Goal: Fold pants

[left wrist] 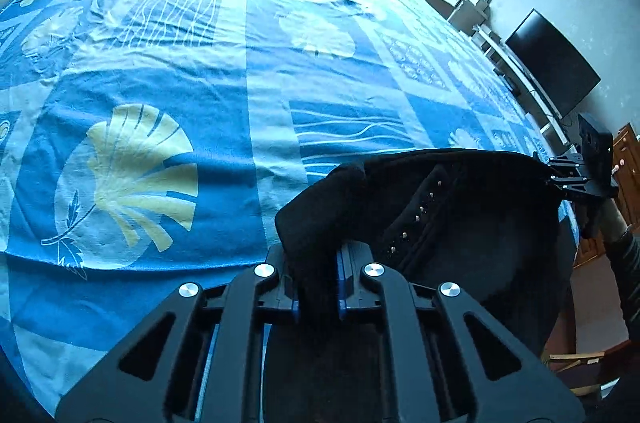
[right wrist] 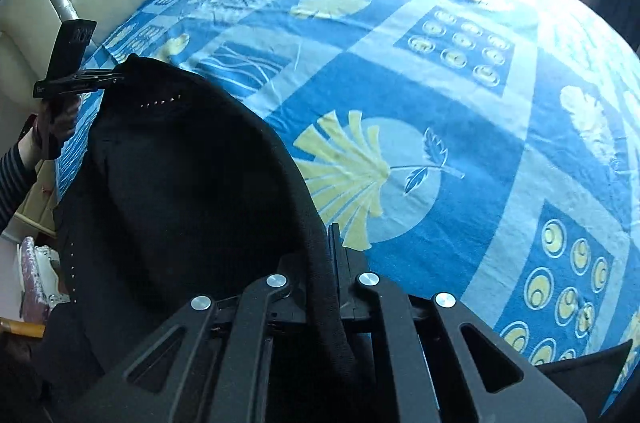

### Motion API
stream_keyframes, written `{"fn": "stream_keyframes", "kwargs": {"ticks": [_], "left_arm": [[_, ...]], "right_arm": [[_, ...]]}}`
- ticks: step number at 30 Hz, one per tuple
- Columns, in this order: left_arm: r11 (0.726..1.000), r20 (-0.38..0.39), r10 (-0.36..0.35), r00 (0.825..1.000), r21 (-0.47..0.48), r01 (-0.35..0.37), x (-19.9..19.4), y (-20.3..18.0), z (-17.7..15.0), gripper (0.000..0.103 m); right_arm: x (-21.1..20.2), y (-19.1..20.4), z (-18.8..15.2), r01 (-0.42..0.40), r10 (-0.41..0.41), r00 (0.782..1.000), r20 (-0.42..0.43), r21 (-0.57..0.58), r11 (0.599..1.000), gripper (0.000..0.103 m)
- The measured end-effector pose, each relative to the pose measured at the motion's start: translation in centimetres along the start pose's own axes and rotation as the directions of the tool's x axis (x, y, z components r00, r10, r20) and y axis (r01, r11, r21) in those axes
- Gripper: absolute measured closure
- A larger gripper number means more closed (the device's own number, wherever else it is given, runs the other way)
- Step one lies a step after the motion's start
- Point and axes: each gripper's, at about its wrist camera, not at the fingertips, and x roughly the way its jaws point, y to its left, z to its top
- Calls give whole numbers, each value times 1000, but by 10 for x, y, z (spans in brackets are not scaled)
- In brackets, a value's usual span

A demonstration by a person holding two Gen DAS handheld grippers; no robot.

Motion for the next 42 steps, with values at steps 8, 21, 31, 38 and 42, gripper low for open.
{"fn": "stream_keyframes", "kwargs": {"ticks": [8,21,31,38,42], "left_arm": [[999,95,-35,995,8,34,-67,-29,-47,92],[988,87,-66,994,-131,77,-89,-25,-171,87],[973,32,28,999,-232,-20,-98,-17,-221,37],[891,104,-25,994,-448,70,-131,-11,-258,37],[850,137,-58,989,-513,121,-130,-28,-258,37]], "right_arm": [[-57,75,-59,177,-158,975,156,-115,978,97],[-22,138,-171,235,-224,971,77,-177,956,97],[-30,137,-195,217,-213,976,53,-75,973,62],[-71,137,-224,143,-148,984,98,54,988,39],[-86,106,-234,-71,13,986,166,349,934,39]]}}
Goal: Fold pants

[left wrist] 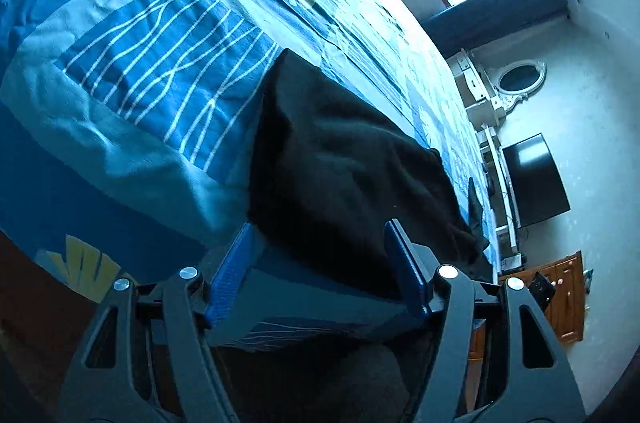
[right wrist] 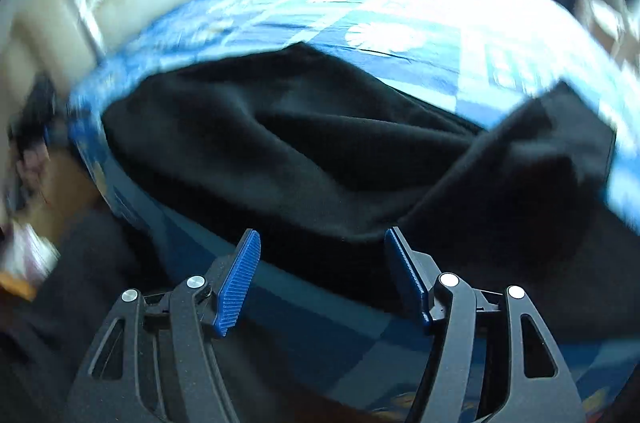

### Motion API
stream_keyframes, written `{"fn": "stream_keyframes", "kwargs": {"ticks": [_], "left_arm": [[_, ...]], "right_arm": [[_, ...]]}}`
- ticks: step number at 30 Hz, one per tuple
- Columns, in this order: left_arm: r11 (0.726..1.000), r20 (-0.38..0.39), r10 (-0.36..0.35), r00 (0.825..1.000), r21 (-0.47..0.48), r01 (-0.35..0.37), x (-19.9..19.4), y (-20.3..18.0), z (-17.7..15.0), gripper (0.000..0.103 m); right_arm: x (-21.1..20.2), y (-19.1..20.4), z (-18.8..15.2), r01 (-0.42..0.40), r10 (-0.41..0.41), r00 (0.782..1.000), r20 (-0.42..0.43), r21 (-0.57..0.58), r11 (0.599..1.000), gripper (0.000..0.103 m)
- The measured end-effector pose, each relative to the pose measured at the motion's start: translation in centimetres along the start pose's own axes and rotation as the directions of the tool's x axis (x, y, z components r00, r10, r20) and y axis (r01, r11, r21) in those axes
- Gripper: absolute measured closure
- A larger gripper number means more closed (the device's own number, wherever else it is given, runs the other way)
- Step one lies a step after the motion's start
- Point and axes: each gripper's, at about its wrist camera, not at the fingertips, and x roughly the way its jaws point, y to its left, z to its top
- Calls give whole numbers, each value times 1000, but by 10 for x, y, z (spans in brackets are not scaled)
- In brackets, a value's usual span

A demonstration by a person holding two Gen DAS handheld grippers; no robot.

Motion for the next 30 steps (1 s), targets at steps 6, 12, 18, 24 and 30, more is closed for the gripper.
{"fn": "stream_keyframes", "kwargs": {"ticks": [6,12,18,24,30], "left_arm": [[999,-13,48,999,6,-48,27,-23,-1,37],[994,-25,108,994,17,-108,53,-38,0,37],[985,-10,171,985,4,-171,60,-40,2,79],[977,1,199,980,74,-199,56,-49,-9,93],[960,-15,236,972,156,-231,71,-46,-26,92]], "right_arm": [[18,-46,-18,-232,245,969,36,476,848,39],[28,-49,-19,-285,286,954,90,566,773,38],[35,-46,-1,-228,210,973,97,557,799,89],[8,-41,3,-185,147,982,120,438,880,96],[28,-64,-22,-141,135,990,47,471,871,96]]}}
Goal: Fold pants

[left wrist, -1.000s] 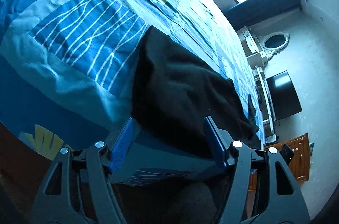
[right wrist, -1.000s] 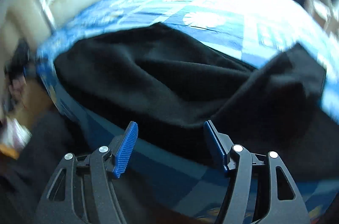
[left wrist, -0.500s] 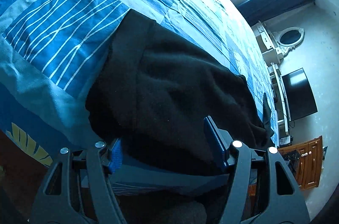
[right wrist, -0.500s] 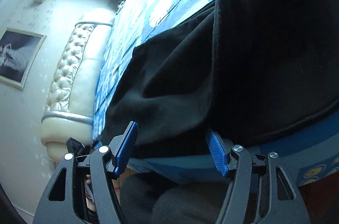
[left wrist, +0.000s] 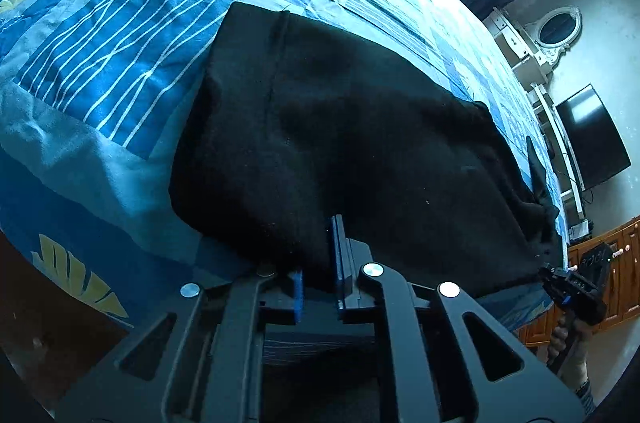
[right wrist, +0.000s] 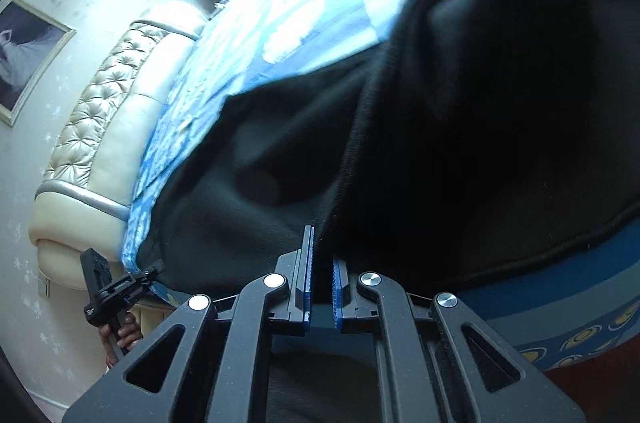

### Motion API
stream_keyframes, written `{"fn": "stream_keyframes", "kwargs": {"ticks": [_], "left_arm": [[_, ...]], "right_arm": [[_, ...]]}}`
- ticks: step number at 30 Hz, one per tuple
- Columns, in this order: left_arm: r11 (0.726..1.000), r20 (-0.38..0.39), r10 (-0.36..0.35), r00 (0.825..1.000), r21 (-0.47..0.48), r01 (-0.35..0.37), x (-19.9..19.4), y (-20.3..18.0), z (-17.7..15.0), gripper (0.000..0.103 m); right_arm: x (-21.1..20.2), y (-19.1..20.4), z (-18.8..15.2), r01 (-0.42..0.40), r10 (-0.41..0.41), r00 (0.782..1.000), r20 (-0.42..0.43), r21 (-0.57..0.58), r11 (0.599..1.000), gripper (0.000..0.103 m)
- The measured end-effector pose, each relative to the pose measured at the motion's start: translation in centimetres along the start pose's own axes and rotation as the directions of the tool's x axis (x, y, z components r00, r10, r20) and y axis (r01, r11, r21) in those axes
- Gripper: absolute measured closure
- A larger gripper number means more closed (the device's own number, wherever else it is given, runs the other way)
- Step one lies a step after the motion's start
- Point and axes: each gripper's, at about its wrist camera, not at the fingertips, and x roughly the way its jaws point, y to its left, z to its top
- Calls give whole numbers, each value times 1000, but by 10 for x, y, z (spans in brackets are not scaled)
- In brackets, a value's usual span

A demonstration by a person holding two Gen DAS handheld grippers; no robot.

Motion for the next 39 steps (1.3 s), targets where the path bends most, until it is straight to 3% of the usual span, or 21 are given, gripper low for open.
{"fn": "stream_keyframes", "kwargs": {"ticks": [3,6,8,10,11,12,13,15,19,23,24,28,30,32,33,35,36,37,39], "left_arm": [[999,-10,-29,1000,-24,29,-1,6,5,90],[999,5,-4,1000,39,4,-13,1,5,80],[993,24,9,1000,114,-11,-27,-4,0,70],[988,49,20,999,152,-27,-41,-8,0,53],[986,70,30,997,161,-41,-49,-10,1,51],[986,89,38,995,161,-52,-54,-11,3,44],[985,112,54,992,156,-71,-58,-13,7,33],[985,165,84,983,132,-107,-62,-18,20,29],[980,200,158,967,88,-178,-44,-28,48,22],[988,132,150,980,20,-154,-13,-33,57,22],[989,109,144,983,5,-146,-4,-33,56,22],[987,90,159,983,-1,-160,15,-36,50,20],[984,98,171,980,31,-175,17,-40,48,16],[982,96,177,979,42,-182,18,-41,48,16],[983,95,176,980,40,-181,18,-41,48,15],[984,96,170,981,29,-173,18,-39,48,15],[985,95,169,981,24,-172,18,-38,48,15],[985,93,170,981,25,-173,18,-38,48,15],[983,94,178,979,30,-182,18,-39,47,15]], "right_arm": [[6,-1,5,-21,21,1000,-18,-1,1000,95],[-5,-2,9,-17,17,999,-37,-2,1000,77],[-23,-2,11,34,-35,999,-22,-36,999,71],[-46,3,22,140,-138,990,28,-98,985,71],[-57,6,31,189,-182,981,65,-124,974,71],[-66,8,42,231,-218,970,104,-142,962,70],[-76,9,59,270,-248,957,148,-155,950,58],[-86,12,94,328,-290,929,229,-149,933,37],[-66,13,180,435,-386,875,292,-125,892,36],[-16,-4,261,570,-537,808,242,-92,816,37],[1,-8,276,590,-564,796,222,-77,803,37],[40,-40,315,696,-685,711,158,-22,718,37],[49,-54,322,714,-709,694,122,2,700,37],[58,-70,323,723,-723,687,75,25,690,41],[56,-75,321,723,-724,687,68,36,689,55],[48,-81,318,708,-710,699,85,54,704,70],[42,-83,316,687,-688,720,94,46,726,89],[34,-82,315,669,-670,735,102,50,742,95],[6,-76,309,616,-619,768,161,75,784,95]]}}
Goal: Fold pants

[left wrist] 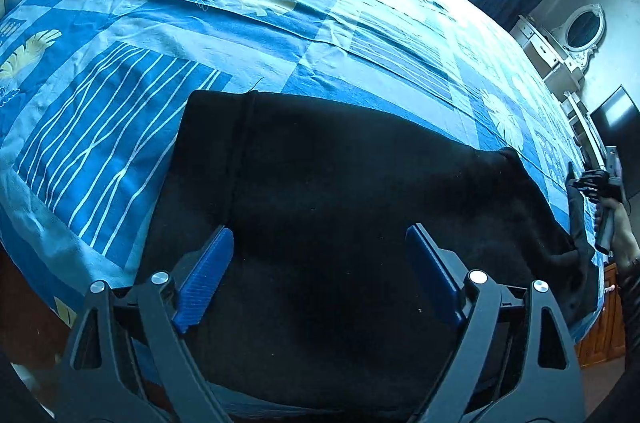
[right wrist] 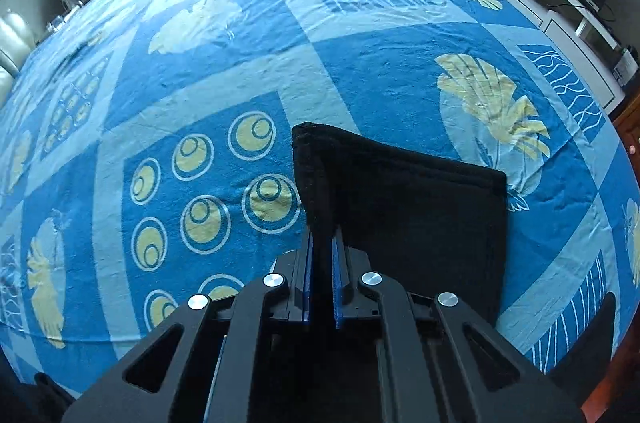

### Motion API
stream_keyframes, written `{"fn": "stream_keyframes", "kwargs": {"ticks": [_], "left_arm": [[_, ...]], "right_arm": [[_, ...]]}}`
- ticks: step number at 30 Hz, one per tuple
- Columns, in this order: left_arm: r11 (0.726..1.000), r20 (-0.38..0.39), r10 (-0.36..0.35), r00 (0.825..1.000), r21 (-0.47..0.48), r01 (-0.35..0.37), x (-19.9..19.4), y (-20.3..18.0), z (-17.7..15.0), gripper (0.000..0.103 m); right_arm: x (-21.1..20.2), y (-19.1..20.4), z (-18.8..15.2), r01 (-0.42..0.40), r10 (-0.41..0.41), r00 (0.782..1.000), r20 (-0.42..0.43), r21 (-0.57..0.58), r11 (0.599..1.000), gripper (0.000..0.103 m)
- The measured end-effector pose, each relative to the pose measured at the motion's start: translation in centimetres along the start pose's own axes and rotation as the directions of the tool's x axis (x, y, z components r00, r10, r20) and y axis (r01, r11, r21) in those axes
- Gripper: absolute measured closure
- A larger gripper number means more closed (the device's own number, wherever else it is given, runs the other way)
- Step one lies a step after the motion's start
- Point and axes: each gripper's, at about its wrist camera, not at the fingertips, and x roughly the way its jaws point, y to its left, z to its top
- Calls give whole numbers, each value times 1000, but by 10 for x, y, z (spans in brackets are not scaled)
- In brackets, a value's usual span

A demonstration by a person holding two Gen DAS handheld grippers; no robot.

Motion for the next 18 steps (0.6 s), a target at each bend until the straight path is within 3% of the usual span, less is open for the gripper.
{"fn": "stream_keyframes", "kwargs": {"ticks": [3,6,12,15,18], "left_arm": [[1000,-1,10,1000,3,-10,-1,-2,-1,15],[1000,-2,19,1000,10,-19,-1,-2,-3,15],[999,1,35,999,9,-35,-3,-4,-5,15],[999,3,48,999,12,-48,-2,-6,-6,15],[998,7,65,998,22,-65,-1,-9,-8,14]], "right_arm": [[-48,-29,-5,-93,89,991,103,29,995,95],[-102,-72,-22,-203,188,962,199,59,977,95],[-167,-172,-83,-288,234,911,339,116,951,95],[-168,-217,-115,-285,211,909,358,166,944,95],[-145,-255,-148,-283,200,929,312,250,926,96]]}}
